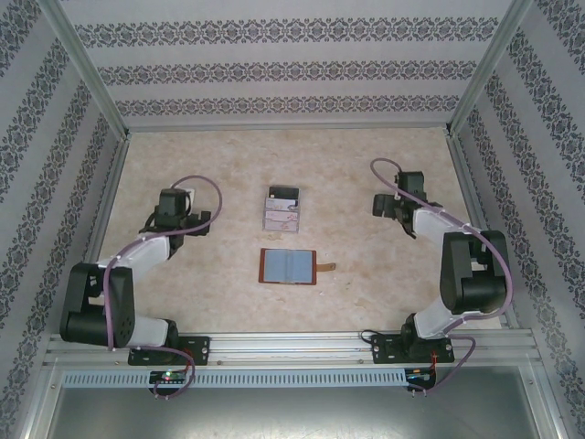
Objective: Take the credit cards out of the card holder
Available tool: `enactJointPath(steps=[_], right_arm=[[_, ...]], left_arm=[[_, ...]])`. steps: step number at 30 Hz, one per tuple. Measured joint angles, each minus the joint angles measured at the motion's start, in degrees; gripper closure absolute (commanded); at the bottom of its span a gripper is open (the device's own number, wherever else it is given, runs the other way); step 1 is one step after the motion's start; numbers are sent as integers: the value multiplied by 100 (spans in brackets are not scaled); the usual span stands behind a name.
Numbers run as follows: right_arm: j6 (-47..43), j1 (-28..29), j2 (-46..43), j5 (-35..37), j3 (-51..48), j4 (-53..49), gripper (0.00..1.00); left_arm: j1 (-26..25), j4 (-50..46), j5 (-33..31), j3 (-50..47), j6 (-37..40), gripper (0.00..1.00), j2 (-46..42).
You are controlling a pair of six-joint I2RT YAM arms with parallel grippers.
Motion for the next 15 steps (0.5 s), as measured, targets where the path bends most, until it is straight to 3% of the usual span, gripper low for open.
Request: enactJointPath(steps=[9,15], right_arm=[[-280,-85,-358,-31,-1204,2323,4],[-459,-55,-503,-221,-1593,3248,3]], left_arm=[[719,2691,719,-1130,-623,0,339],[750,3355,1172,-1062,-726,0,702]])
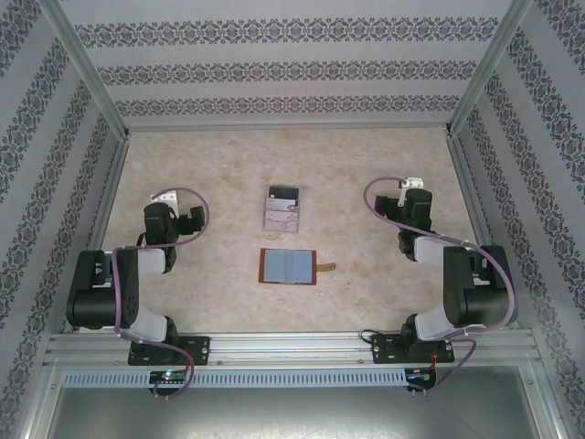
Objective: Take the credit cards out of the card holder
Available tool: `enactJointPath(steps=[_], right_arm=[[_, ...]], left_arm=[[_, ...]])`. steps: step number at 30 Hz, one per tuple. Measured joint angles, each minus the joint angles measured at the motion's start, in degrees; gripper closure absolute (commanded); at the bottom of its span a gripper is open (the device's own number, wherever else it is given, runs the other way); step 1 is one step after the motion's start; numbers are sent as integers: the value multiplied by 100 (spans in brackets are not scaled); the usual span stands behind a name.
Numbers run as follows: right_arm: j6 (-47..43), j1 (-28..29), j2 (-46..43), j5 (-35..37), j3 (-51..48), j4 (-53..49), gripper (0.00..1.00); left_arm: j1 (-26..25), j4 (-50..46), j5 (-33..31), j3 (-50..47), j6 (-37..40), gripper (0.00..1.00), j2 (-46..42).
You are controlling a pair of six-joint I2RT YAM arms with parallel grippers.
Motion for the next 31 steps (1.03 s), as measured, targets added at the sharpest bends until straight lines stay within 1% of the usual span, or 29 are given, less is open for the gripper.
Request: enactJointPath(steps=[2,4,7,8,11,15,18,21,27,31], right_arm=[[-50,9,-7,-66,-111,234,2],[-90,9,-11,-109,-243,468,2],[-116,9,39,-157,-549,1091,2],[-127,9,72,-173,-629,1215,2],[-131,46,90,-168,-682,1340,2],[-131,114,90,-74,-682,1565,2],[-149,166,90,7,-695,1676,2],[-153,181,90,0,-702,1716,2],[-219,184,90,-15,-702,1722,2],[-236,179,90,-63,-704,1722,2]], left_arm=[[0,321,177,-50,4,0,13],[-2,863,332,-249,9,0,52],[-4,1792,282,-649,0,0,439],[-7,1873,232,-752,-4,0,551],[-101,1880,-83,-804,-2,0,564],[-494,1775,-702,-417,85,0,564],[-581,1770,-925,-304,125,0,560],[-577,1792,-940,-341,190,0,560],[-579,1910,-693,-520,358,0,562],[-577,1690,-660,-350,398,0,562]])
